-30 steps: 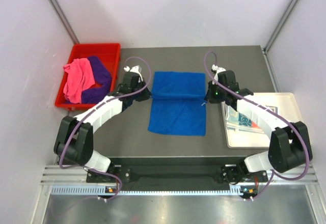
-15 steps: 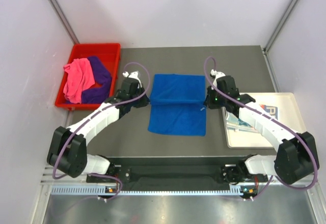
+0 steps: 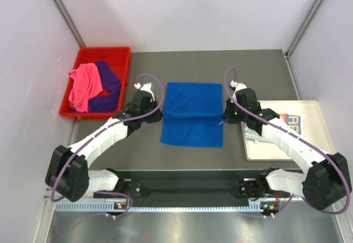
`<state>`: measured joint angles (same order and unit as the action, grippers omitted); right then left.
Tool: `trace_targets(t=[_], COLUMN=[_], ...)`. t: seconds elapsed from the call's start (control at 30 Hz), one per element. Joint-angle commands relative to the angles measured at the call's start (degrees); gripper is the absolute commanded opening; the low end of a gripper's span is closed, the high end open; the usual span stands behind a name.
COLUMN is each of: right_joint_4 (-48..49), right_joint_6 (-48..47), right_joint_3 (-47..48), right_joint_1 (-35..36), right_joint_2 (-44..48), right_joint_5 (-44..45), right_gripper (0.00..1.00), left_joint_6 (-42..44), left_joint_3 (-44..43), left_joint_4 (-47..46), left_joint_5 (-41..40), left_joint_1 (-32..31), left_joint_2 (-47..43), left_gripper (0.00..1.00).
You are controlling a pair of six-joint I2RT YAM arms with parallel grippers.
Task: Fold and stack the towels
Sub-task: Fold the towel
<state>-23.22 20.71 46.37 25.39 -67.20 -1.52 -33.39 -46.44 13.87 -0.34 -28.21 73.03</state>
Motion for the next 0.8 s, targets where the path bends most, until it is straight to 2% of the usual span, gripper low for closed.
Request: trace_targets(t=[0.0, 0.43, 0.77], right_joint_4=[-1.03, -0.16, 4.5], right_joint_6=[0.65, 3.02, 5.57], right_joint_3=[-0.75, -6.72, -12.62], right_joint_1=[0.19, 1.16, 2.82], right_joint_2=[2.86, 6.47, 4.8], right_joint_5=[4.15, 3.81, 2.31], right_gripper=[0.0, 0.0, 0.0], left_joint_6=[-0.01, -1.33, -3.52], left_joint_3=[1.17, 5.3, 11.1], left_joint_4=[2.74, 3.1, -0.59], left_joint_5=[-4.76, -3.79, -2.39], left_joint_1=[0.43, -0.36, -1.41], left_joint_2=[-2.37, -4.66, -3.07], left_gripper=[0.0, 0.0, 0.0])
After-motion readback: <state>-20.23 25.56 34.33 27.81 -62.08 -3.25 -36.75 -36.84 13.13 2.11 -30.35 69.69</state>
